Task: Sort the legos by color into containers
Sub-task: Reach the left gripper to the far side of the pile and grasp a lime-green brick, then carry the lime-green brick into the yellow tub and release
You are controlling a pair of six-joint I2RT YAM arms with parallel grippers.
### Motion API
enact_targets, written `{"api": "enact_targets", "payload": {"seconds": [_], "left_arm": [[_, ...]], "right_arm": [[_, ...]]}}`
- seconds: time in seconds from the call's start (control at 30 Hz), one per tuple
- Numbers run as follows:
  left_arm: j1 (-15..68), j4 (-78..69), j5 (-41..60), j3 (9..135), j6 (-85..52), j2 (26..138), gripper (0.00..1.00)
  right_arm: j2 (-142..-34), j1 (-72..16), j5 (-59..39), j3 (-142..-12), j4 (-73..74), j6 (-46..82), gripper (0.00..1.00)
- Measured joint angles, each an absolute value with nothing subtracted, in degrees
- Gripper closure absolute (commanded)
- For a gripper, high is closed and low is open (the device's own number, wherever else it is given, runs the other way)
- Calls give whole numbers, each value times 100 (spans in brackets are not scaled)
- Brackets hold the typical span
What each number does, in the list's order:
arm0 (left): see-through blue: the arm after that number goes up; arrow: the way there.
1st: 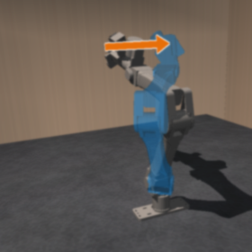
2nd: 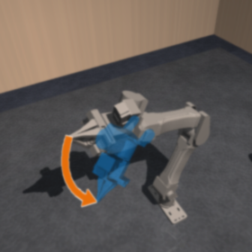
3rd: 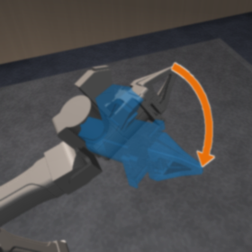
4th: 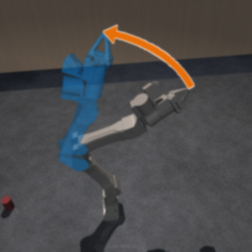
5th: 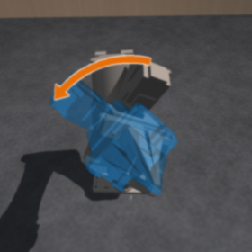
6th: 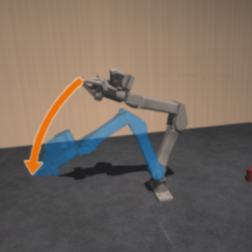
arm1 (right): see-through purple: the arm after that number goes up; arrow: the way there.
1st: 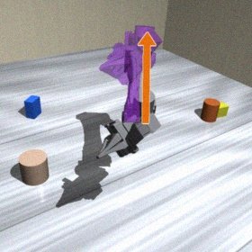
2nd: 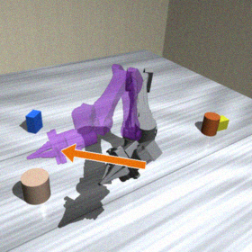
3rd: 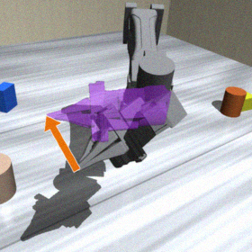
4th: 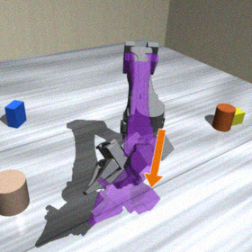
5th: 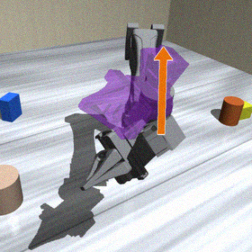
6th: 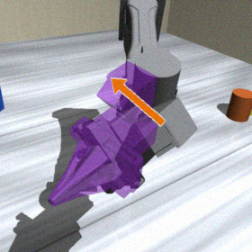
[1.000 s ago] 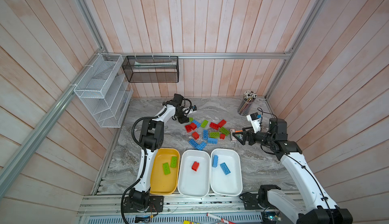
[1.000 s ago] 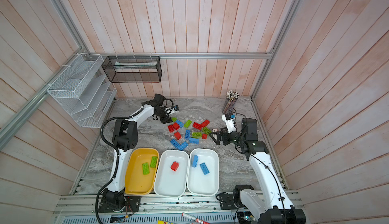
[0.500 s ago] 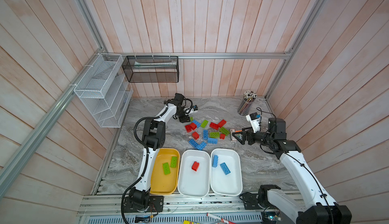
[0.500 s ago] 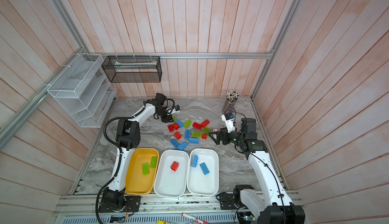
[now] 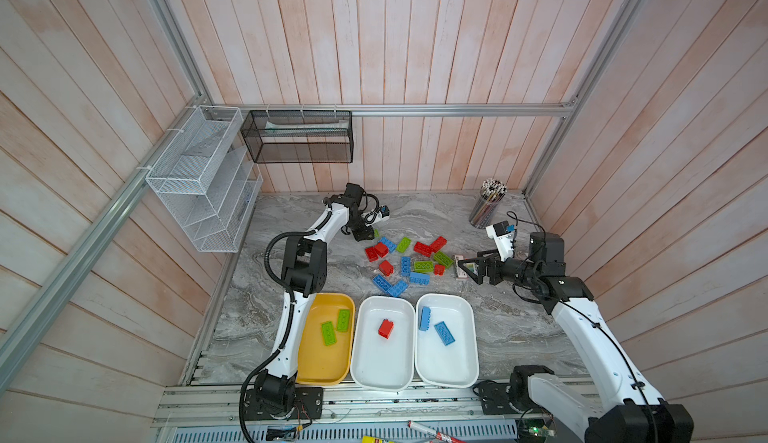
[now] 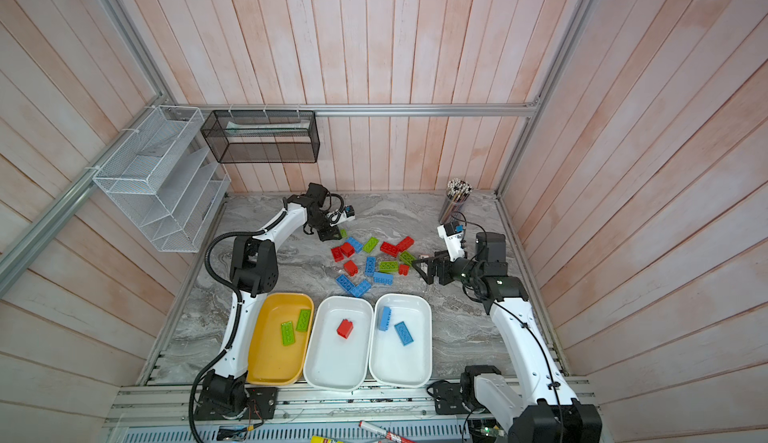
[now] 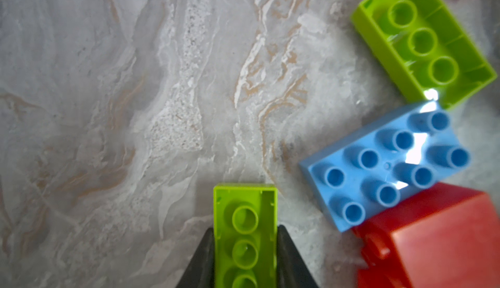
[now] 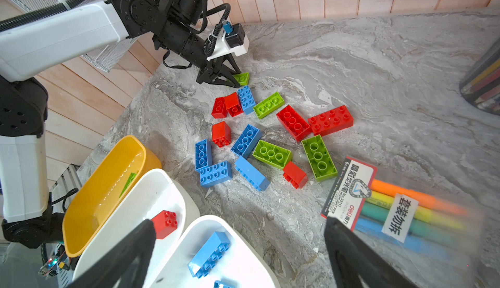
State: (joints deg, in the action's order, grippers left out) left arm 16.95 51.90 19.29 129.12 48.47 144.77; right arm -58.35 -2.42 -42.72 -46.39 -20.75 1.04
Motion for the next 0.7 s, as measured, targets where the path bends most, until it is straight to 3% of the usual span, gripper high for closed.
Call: {"api": "enact_targets", "payload": {"seconds": [0.13,0.33,0.7], "left_arm": [[1706,5210,1909,12672,4134,13869,77],[1942,5054,1612,11459,2646,11736,77],[2499,5269,982,8093,-344,8333,75]], "right_arm": [[-5999,-242,-4613,-4460,-1605,307,2],[-6399,-242,-5122,-4425,-1041,482,2],[-6436,-285,-5555,-4416,-685,495,2]]}}
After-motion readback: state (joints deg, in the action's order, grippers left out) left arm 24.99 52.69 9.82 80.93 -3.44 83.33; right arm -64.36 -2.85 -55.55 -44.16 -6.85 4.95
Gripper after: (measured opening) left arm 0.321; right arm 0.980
